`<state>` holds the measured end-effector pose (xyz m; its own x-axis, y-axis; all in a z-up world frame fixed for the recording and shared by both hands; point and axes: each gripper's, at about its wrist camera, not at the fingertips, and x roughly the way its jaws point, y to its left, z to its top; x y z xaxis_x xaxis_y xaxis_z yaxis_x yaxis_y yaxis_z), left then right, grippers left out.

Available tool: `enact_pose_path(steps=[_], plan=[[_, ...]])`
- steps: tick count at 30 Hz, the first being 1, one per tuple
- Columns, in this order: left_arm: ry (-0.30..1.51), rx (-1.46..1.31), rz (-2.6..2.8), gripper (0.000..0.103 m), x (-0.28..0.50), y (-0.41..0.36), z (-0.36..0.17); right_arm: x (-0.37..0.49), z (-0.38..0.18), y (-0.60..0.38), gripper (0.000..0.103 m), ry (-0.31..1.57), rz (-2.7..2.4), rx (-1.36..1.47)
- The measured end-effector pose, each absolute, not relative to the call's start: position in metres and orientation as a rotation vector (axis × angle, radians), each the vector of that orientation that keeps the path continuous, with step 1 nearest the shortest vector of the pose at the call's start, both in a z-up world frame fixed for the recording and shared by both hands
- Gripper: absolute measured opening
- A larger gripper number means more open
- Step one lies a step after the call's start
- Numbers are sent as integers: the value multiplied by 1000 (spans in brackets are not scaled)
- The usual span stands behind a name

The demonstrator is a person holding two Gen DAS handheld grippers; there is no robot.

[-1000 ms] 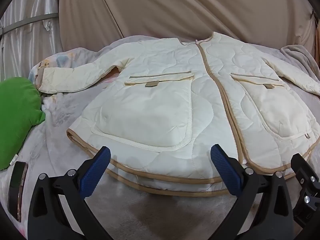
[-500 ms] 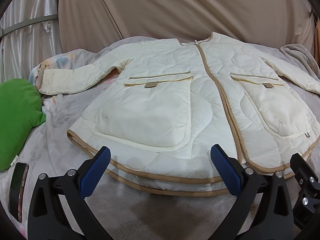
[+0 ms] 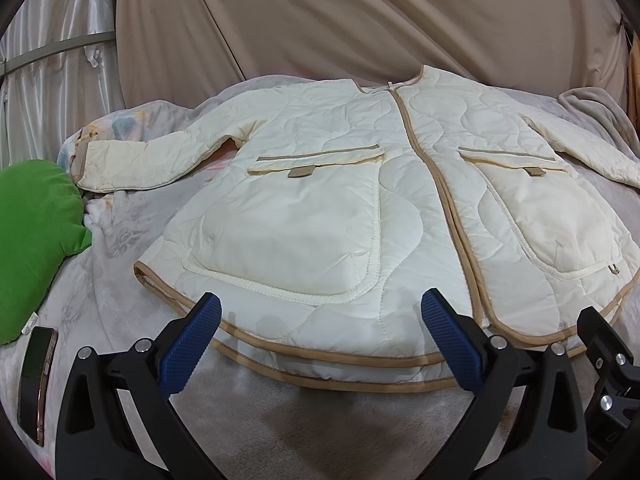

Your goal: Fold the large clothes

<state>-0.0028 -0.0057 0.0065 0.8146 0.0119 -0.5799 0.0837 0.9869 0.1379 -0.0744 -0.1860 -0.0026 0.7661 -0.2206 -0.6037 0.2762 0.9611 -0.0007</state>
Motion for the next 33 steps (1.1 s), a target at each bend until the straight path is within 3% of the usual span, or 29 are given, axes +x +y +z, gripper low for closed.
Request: enact_pose_path(steps=[33], plan=[[610, 170, -39, 98, -2, -10, 6, -73, -3, -185, 98, 648, -270, 85]])
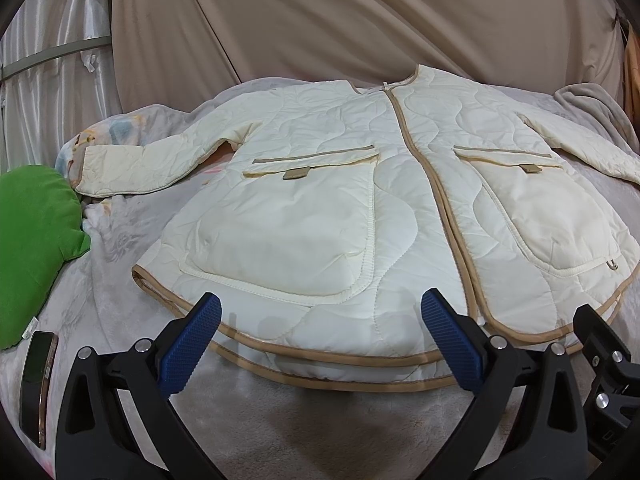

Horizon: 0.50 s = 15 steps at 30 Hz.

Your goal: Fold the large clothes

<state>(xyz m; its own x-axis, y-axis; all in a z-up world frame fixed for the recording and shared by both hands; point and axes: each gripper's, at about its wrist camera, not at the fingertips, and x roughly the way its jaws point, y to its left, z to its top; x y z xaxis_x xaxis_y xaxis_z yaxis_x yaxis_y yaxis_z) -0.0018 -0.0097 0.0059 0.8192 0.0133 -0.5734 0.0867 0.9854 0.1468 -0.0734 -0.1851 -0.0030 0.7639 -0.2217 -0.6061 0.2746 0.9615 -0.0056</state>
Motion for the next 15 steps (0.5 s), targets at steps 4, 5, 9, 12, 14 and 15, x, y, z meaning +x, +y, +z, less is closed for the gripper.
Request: enact_pose_path(steps=[4, 5, 9, 12, 14, 15], plan=[[610, 170, -39, 98, -2, -10, 6, -73, -3, -186, 98, 648, -270, 85], [610, 170, -40, 98, -2, -10, 5, -73, -3, -184, 98, 648, -271, 85], [609, 171, -39, 98, -2, -10, 5, -73, -3, -185, 98, 648, -270, 84], [609, 170, -39, 98, -2, -10, 6, -73, -3, -185, 98, 649, -270, 84], [610, 171, -39, 98, -2, -10, 5, -73, -3, -184, 98, 649, -270, 83], [609, 171, -39, 98, -2, -10, 6, -73, -3, -185, 98, 649, -270, 83]])
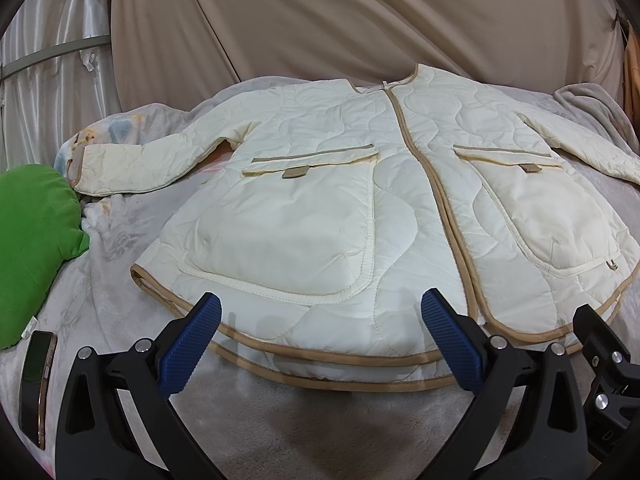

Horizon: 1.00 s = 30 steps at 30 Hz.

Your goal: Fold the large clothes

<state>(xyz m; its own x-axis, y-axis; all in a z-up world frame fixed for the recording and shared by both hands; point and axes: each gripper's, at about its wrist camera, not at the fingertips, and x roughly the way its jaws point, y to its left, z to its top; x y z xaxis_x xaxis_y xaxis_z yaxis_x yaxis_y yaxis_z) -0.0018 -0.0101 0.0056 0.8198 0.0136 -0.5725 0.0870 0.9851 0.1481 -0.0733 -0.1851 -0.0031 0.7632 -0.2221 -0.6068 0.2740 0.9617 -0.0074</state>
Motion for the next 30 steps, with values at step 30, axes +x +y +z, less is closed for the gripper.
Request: enact_pose_path(steps=[30], plan=[[606, -32, -74, 98, 55, 66, 56, -35, 37, -486, 98, 564, -469, 552]])
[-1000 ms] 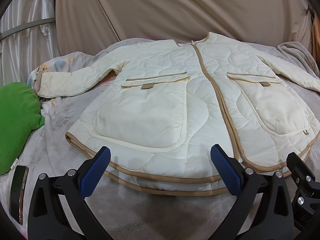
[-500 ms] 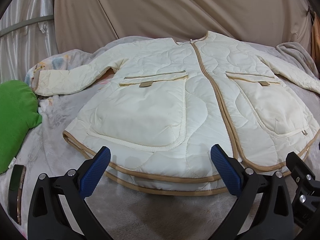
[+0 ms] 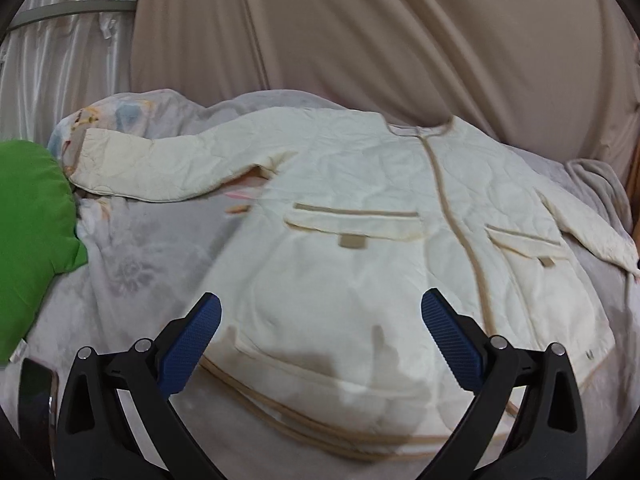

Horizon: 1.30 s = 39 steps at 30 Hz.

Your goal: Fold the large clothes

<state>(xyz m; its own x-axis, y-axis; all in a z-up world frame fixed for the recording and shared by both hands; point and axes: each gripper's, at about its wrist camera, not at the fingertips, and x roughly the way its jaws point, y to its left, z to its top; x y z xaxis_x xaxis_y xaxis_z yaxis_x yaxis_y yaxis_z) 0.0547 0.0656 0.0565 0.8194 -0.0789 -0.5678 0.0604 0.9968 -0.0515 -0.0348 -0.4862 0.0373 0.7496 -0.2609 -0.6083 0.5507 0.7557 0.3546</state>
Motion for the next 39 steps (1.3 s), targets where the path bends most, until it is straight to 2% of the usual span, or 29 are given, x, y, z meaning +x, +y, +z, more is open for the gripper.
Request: enact_pose_path(steps=[3, 11, 12, 13, 14, 16, 17, 18, 19, 23, 25, 29, 34, 39], plan=[[628, -55, -61, 98, 73, 80, 57, -16, 27, -546, 91, 581, -565, 589], [685, -113, -28, 98, 111, 102, 50, 8, -10, -654, 88, 583, -726, 792], [690, -111, -24, 98, 113, 103, 49, 9, -16, -665, 83, 574, -724, 841], [694, -107, -20, 98, 117, 102, 48, 10, -19, -672, 67, 564, -715, 880], [698, -103, -17, 98, 119, 102, 47, 13, -21, -678, 59, 559, -703, 914], [700, -95, -8, 98, 123, 101, 46, 22, -16, -682, 35, 543, -718, 930], [701, -93, -6, 98, 125, 101, 45, 29, -8, -681, 27, 523, -705, 913], [702, -91, -4, 98, 128, 100, 45, 38, 4, -677, 14, 506, -678, 887], [701, -90, -2, 98, 130, 100, 45, 48, 20, -669, 12, 482, -658, 847], [698, -95, -13, 98, 137, 97, 48, 92, 90, -606, 10, 392, -507, 634], [694, -105, -24, 98, 141, 96, 51, 122, 128, -550, 10, 360, -389, 494], [678, -127, -50, 98, 148, 93, 60, 174, 169, -428, 10, 341, -127, 284], [646, -169, -100, 98, 161, 92, 77, 232, 153, -293, 10, 423, 137, 131], [650, -215, -179, 98, 194, 87, 90, 281, 79, -190, 14, 606, 271, 9]])
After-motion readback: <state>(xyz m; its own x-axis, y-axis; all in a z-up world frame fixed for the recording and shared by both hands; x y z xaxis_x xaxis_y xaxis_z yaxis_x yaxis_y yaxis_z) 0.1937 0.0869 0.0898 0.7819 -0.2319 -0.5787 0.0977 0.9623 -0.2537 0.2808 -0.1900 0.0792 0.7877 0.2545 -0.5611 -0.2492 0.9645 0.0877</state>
